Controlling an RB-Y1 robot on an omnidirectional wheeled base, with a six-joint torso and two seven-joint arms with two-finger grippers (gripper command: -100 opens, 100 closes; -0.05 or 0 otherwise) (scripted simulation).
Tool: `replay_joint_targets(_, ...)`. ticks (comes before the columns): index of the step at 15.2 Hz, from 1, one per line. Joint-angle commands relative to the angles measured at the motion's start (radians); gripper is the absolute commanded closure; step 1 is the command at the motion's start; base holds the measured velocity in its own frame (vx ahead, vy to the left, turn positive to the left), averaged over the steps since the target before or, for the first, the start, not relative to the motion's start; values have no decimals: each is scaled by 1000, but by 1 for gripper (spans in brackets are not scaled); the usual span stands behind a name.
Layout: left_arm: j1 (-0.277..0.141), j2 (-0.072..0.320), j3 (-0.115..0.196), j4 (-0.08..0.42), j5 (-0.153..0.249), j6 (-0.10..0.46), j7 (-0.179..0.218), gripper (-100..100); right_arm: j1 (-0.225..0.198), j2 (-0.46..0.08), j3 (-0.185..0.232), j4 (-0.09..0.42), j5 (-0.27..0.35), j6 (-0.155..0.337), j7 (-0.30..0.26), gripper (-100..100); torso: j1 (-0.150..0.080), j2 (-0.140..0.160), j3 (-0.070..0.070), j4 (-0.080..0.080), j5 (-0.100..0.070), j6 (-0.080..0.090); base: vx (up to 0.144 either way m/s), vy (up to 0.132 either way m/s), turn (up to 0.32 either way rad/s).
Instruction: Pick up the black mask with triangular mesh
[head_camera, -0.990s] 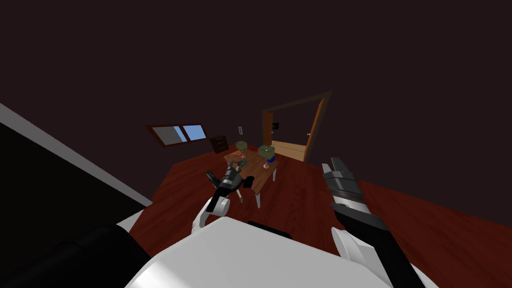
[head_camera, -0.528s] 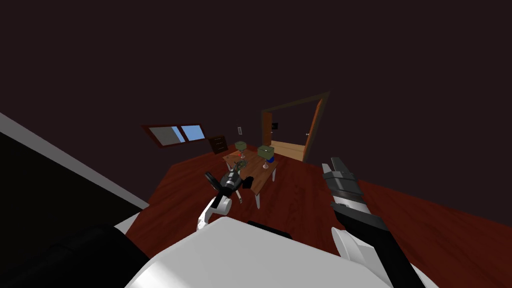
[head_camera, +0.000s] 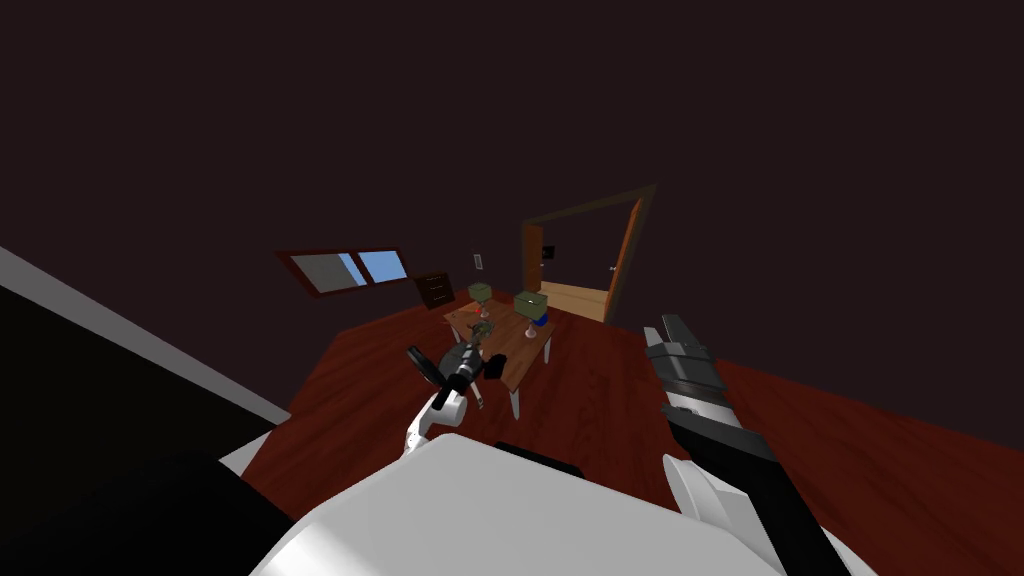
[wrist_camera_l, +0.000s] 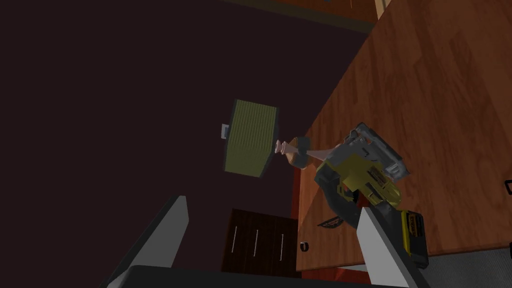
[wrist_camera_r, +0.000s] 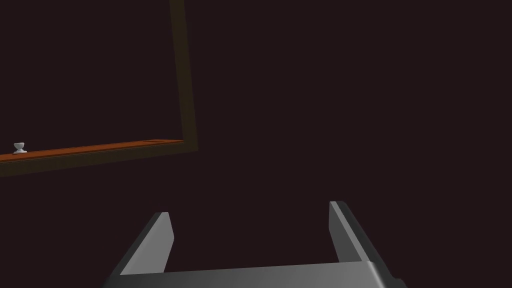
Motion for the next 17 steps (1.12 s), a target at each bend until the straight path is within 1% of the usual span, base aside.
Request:
replay_joint_targets(1, -22, -4, -4, 50, 12, 49, 1, -100, 0, 0, 0, 0, 0, 0, 0, 0, 0, 0, 0, 0, 0, 0, 23, 14, -35)
replay_joint_targets(2, -22, -4, -4, 63, 12, 49, 1, -100, 0, 0, 0, 0, 0, 0, 0, 0, 0, 0, 0, 0, 0, 0, 22, 12, -28)
replay_joint_targets(3, -42, -6, -7, 92, 20, 77, 2, -100, 0, 0, 0, 0, 0, 0, 0, 0, 0, 0, 0, 0, 0, 0, 22, 15, -22)
replay_joint_targets(4, -42, -6, -7, 110, 20, 77, 2, -100, 0, 0, 0, 0, 0, 0, 0, 0, 0, 0, 0, 0, 0, 0, 22, 16, -25)
replay_joint_targets(5, -62, -9, -10, 133, 29, 105, 3, -100, 0, 0, 0, 0, 0, 0, 0, 0, 0, 0, 0, 0, 0, 0, 27, 18, -30)
replay_joint_targets(6, -62, -9, -10, 154, 29, 105, 3, -100, 0, 0, 0, 0, 0, 0, 0, 0, 0, 0, 0, 0, 0, 0, 27, 18, -26)
replay_joint_targets(7, -81, -12, -13, 181, 37, 132, 5, -100, 0, 0, 0, 0, 0, 0, 0, 0, 0, 0, 0, 0, 0, 0, 26, 18, -26)
replay_joint_targets(8, -81, -12, -13, 202, 37, 132, 5, -100, 0, 0, 0, 0, 0, 0, 0, 0, 0, 0, 0, 0, 0, 0, 24, 17, -23)
replay_joint_targets(9, -100, -17, -16, 230, 45, 158, 6, -100, 0, 0, 0, 0, 0, 0, 0, 0, 0, 0, 0, 0, 0, 0, 25, 24, -21)
replay_joint_targets(10, -100, -17, -16, 247, 45, 158, 6, -100, 0, 0, 0, 0, 0, 0, 0, 0, 0, 0, 0, 0, 0, 0, 26, 25, -25)
replay_joint_targets(11, -119, -22, -18, 275, 52, 184, 7, -100, 0, 0, 0, 0, 0, 0, 0, 0, 1, 0, 0, 0, 0, 0, 30, 25, -30)
replay_joint_targets(12, -119, -22, -18, 290, 52, 184, 7, -100, 0, 0, 0, 0, 0, 0, 0, 0, 1, 0, 0, 0, 0, 0, 29, 26, -21)
replay_joint_targets(13, -137, -28, -20, 316, 59, 208, 8, -100, 0, 0, 0, 0, 0, 0, 0, 0, 1, 0, 0, 0, 0, 0, 33, 30, -15)
replay_joint_targets(14, -137, -28, -20, 333, 59, 208, 8, -100, 0, 0, 0, 0, 0, 0, 0, 0, 1, -1, 0, 0, 0, 0, 32, 28, -21)
replay_joint_targets(15, -155, -35, -22, 362, 66, 232, 8, -100, 0, 0, 0, 0, 0, 0, 0, 0, 1, -1, 0, 0, 0, 0, 31, 28, -25)
replay_joint_targets(16, -155, -35, -22, 373, 66, 232, 8, -100, 0, 0, 0, 0, 0, 0, 0, 0, 1, -1, 0, 0, 0, 0, 30, 28, -22)
replay_joint_targets(17, -172, -43, -23, 399, 72, 255, 9, -100, 0, 0, 0, 0, 0, 0, 0, 0, 1, -1, 0, 0, 0, 0, 34, 29, -19)
